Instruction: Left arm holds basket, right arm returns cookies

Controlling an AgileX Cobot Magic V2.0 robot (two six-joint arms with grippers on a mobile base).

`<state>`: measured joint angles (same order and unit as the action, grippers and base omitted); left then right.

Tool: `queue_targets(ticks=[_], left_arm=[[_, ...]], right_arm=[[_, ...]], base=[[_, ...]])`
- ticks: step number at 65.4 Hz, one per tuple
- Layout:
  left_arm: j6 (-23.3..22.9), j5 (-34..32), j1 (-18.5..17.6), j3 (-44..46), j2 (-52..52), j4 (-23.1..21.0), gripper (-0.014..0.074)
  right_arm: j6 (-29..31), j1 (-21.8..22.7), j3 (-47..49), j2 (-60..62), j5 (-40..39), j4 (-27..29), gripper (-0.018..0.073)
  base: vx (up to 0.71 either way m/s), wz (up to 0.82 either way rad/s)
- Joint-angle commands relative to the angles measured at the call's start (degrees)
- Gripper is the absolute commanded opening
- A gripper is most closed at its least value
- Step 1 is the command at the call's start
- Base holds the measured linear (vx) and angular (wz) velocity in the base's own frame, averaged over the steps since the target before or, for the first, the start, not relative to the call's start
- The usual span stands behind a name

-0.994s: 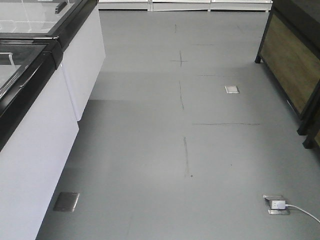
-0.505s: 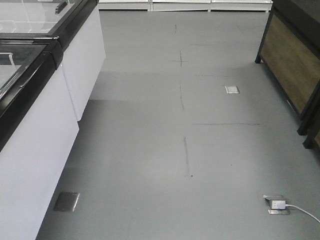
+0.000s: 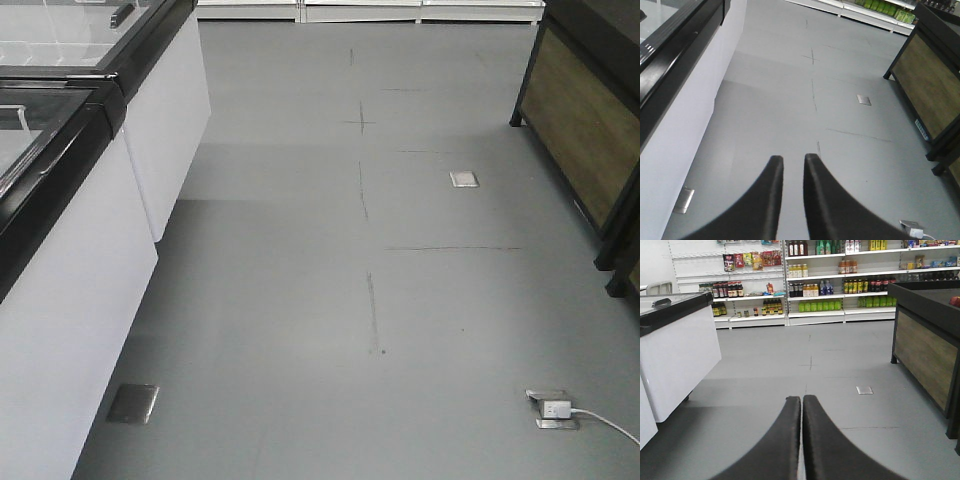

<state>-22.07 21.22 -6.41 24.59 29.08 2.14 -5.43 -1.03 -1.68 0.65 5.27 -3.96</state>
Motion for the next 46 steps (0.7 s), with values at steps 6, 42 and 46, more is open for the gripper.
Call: queue_targets(ticks=[6, 42, 46], left_arm=[[-10.09, 2.52, -0.21, 7.86, 3.09, 6.80, 0.0281], [-37.51, 19.52, 8.12, 23.09, 12.32, 32.39, 0.0346], [-37.50, 21.37, 10.08, 25.87, 14.05, 32.39, 0.0346]], right_arm=[[0.11, 0.11, 0.04, 0.57, -4.40, -0.60, -0.0009], [0.11, 0.11, 0.04, 0.57, -4.40, -0.60, -0.0009], [0.11, 0.11, 0.04, 0.57, -4.40, -0.60, -0.0009]], base=[[0.00, 0.00], [0.00, 0.00], [0.00, 0.00]])
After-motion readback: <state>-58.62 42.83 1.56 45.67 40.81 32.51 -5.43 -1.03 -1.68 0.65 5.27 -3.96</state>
